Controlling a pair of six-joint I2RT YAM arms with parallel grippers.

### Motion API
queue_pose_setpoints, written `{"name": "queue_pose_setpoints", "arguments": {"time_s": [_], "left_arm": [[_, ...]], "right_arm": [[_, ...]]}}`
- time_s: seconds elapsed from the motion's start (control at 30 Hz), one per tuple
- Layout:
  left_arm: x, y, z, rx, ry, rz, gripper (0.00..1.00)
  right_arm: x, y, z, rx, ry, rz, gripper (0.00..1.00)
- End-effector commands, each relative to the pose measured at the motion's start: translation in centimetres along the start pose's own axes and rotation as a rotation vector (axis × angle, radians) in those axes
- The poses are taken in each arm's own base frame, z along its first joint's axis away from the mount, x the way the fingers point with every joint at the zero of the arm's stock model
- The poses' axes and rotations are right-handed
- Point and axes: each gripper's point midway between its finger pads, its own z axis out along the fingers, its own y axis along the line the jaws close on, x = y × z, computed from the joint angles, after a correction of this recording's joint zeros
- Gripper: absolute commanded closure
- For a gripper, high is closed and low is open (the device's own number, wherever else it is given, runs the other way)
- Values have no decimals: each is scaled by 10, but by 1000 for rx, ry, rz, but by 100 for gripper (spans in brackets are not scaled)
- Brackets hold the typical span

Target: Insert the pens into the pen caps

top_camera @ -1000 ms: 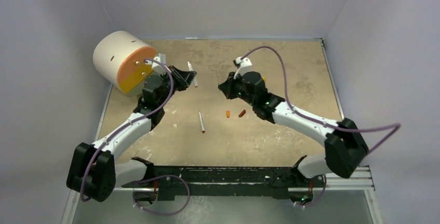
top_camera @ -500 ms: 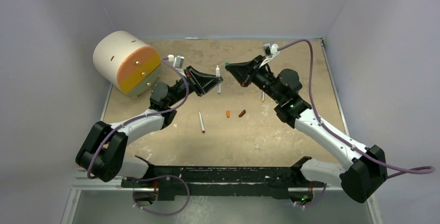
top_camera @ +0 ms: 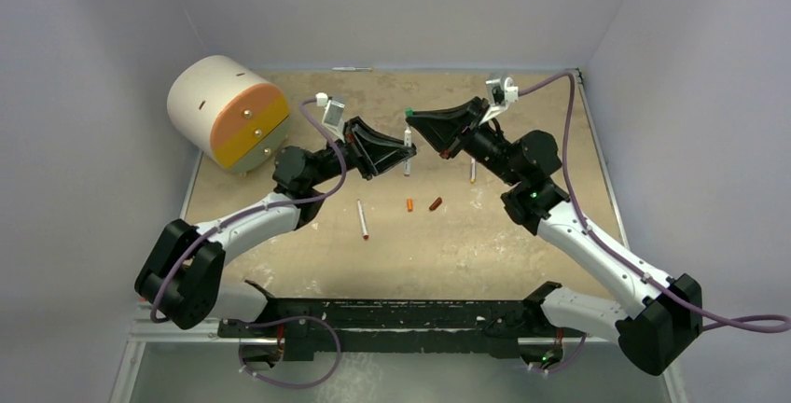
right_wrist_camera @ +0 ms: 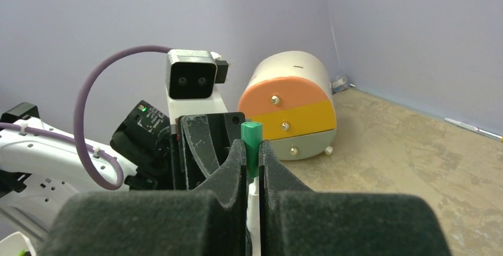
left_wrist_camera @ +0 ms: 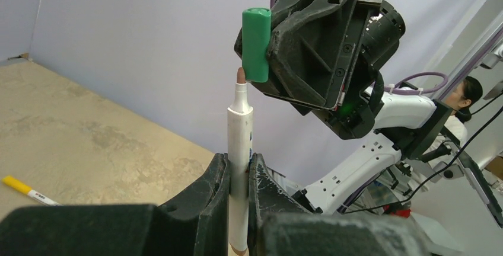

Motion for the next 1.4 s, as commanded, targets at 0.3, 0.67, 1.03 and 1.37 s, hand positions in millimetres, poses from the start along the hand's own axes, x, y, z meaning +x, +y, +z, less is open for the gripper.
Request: {"name": "queue_pose_setpoints", "arguments": {"time_s": [0.3,0.67,1.03,1.37], "left_arm": [[-15,-33,7,79,4,121,100],[-25,-30,6,13,-19,166,100],[-33,-17,9,-32,-63,183,100],[-36,-12,16,-41,-82,197,100]], "right_arm": [[-35,19,3,-67,-85,-61,100],[-20,16,-1,-68,-47,-54,100],[-8,12,-2,-71,-30,-46,100],[-2,8,-1,-68,-38,-20,100]]}}
